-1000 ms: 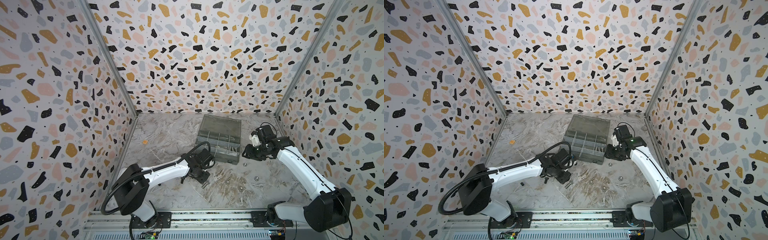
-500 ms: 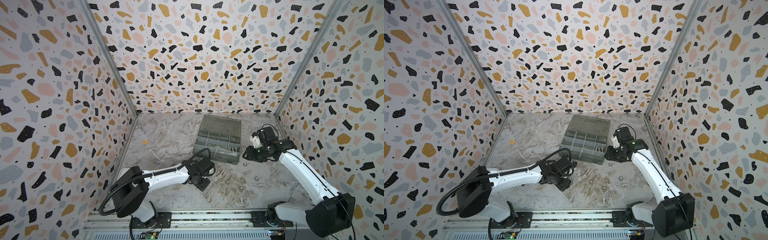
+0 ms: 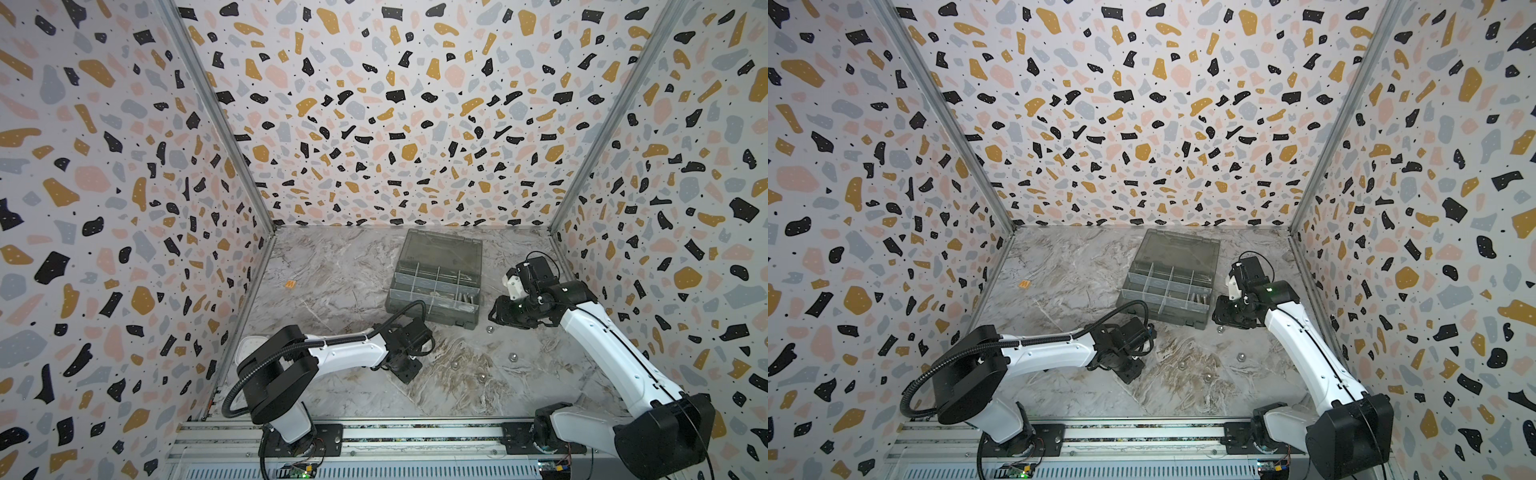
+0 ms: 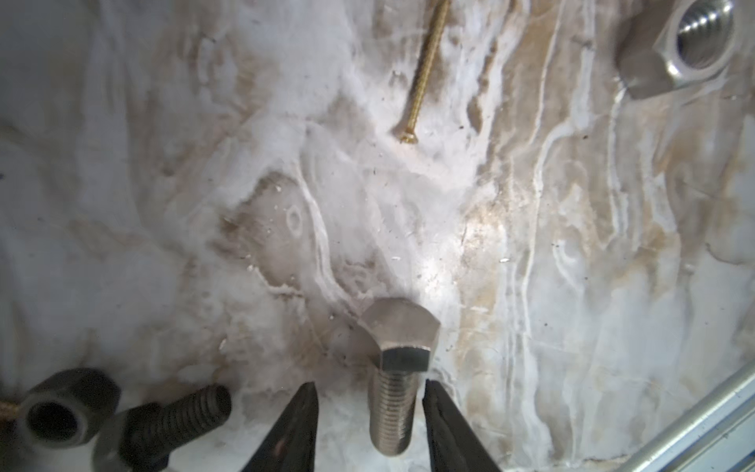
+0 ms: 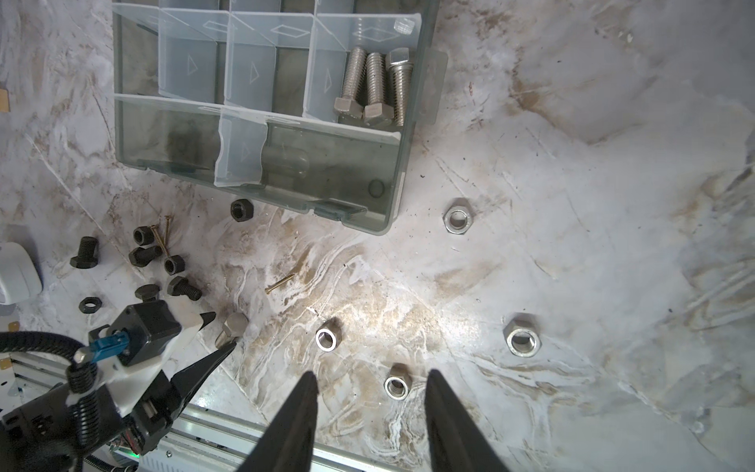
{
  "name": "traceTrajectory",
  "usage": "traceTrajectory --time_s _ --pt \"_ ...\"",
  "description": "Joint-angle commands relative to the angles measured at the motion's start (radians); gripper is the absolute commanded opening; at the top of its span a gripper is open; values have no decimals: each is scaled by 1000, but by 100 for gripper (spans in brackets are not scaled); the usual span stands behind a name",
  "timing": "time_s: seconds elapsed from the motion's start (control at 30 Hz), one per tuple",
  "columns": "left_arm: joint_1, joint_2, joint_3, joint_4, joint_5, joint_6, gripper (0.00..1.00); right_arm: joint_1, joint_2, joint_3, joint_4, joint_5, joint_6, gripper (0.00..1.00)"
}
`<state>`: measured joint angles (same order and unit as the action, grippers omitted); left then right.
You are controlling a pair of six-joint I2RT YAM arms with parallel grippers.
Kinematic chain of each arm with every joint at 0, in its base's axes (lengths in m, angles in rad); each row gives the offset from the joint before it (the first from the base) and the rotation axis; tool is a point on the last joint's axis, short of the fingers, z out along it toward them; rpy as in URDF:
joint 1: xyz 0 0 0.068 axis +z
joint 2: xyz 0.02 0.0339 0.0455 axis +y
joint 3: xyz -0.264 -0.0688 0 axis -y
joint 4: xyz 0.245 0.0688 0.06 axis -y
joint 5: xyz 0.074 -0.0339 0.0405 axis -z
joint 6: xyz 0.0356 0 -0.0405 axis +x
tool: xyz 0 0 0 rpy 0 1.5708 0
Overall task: Sort the screws and nuts into containers
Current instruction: 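Grasp a silver bolt with the left gripper while the right arm moves toward nuts, then lift the bolt with the left gripper and drop it into the bolt compartment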
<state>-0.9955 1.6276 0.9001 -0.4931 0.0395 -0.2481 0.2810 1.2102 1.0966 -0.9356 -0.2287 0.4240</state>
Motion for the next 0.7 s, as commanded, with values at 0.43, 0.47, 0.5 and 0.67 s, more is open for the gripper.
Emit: traceTrajectory --time_s 0.43,0.47,0.5,0.67 --pt "-20 68 19 27 -13 7 24 -14 -16 -9 -46 18 -24 46" --pt "-22 72 20 25 -5 11 19 -15 -17 -10 -46 17 -26 46" --pt "-22 73 22 24 3 15 15 -16 -17 -10 -46 17 -26 46" --pt "-25 41 41 2 26 32 4 -23 -21 -3 -49 14 -27 46"
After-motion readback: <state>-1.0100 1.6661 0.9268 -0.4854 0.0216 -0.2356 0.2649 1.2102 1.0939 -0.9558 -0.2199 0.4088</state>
